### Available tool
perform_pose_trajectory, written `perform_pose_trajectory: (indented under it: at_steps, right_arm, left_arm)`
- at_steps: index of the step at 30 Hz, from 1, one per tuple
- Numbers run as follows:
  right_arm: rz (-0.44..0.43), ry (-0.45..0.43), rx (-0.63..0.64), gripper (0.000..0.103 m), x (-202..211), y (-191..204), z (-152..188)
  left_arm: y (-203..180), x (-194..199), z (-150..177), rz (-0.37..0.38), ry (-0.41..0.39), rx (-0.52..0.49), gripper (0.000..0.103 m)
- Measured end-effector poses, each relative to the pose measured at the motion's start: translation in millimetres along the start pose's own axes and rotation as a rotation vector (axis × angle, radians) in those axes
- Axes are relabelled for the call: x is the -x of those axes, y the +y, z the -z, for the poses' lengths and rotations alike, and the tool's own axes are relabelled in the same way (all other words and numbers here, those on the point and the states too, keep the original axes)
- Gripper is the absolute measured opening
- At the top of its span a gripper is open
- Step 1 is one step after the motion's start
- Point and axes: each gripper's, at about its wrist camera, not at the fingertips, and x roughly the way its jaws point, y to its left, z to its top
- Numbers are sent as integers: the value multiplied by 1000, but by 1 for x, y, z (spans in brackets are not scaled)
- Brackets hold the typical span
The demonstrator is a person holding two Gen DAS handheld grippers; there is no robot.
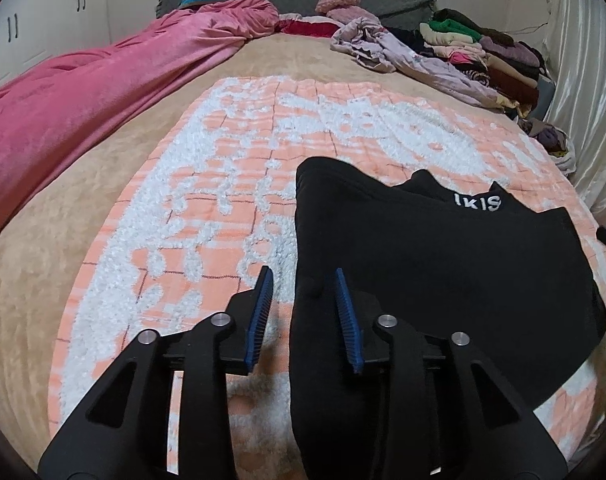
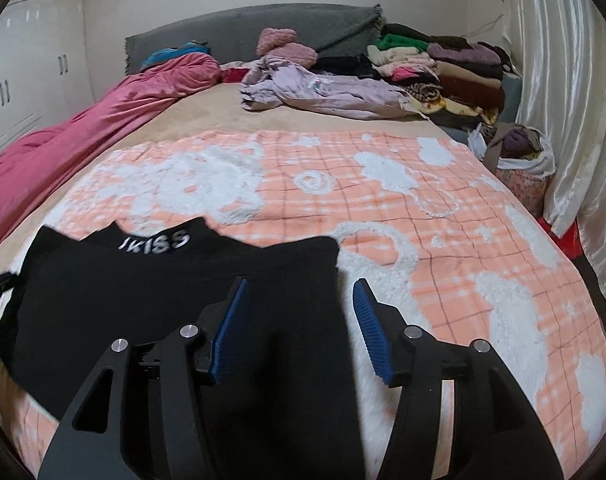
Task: Fold small clothes
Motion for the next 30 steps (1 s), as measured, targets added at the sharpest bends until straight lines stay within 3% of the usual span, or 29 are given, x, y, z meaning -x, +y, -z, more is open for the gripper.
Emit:
perform_pose_trajectory:
  at_steps: [7, 13, 14, 15, 20, 30]
  right_arm:
    - [-54, 40, 1, 53, 13, 17, 33]
    - [-63, 119, -20, 53, 8, 20, 66]
    - [-60, 120, -31, 58, 8, 18, 68]
    - [-48, 126, -42, 63, 9, 16, 71]
    - [-38, 130, -56, 64, 10, 14, 79]
    - [-44, 100, -89, 67, 26, 14, 80]
  left_arm:
    - [-6, 24, 1, 59, -45, 6, 35]
    - [-20, 25, 14, 99, -5, -41, 43]
    - [-21, 24, 17, 97, 3, -47, 44]
    - [-23, 20, 23, 89, 20, -55, 45]
    - [-19, -1, 49, 74, 87, -29, 46]
    - [-12, 18, 51, 80, 63, -3, 56]
